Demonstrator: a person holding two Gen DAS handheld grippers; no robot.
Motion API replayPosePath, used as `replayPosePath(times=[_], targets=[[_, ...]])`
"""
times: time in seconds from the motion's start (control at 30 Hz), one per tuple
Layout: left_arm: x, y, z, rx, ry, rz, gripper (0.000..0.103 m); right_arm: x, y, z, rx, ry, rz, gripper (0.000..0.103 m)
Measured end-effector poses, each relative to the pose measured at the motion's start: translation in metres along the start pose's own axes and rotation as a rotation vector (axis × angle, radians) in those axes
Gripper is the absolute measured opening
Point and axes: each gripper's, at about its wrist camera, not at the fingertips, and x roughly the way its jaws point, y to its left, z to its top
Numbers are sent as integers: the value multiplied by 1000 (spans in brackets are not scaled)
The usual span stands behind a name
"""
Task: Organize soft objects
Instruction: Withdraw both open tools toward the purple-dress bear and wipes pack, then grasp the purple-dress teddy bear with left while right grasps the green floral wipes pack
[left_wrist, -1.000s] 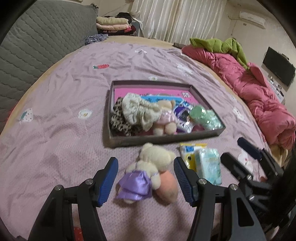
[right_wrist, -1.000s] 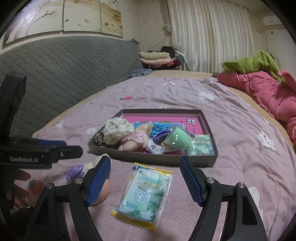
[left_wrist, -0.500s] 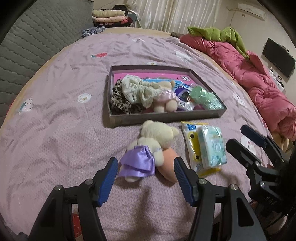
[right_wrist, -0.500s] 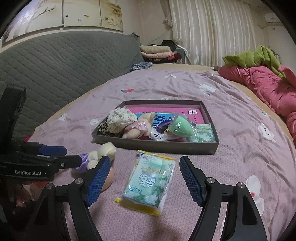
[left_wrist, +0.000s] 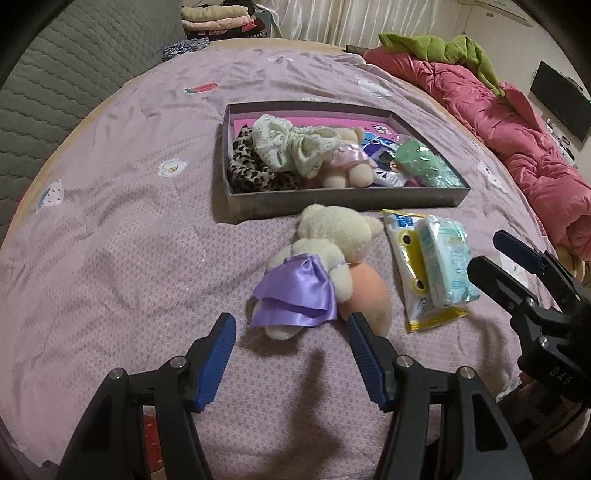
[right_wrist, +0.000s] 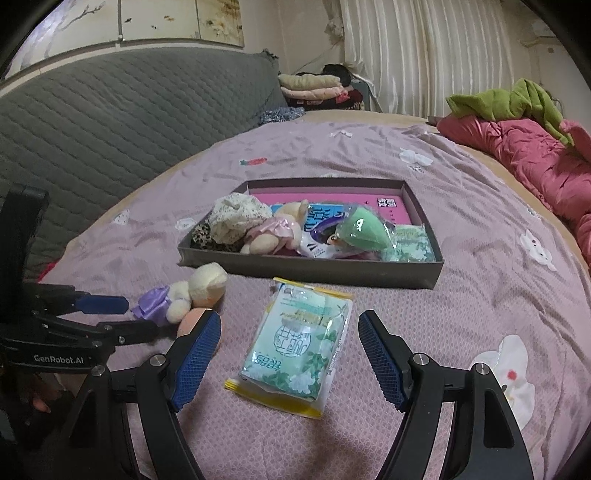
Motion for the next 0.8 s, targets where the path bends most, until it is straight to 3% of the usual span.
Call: replayPosePath(times=[0.8], targets=[[27,4,16,-12,-3,22,62,38,5,-8,-15,91,-14,78]])
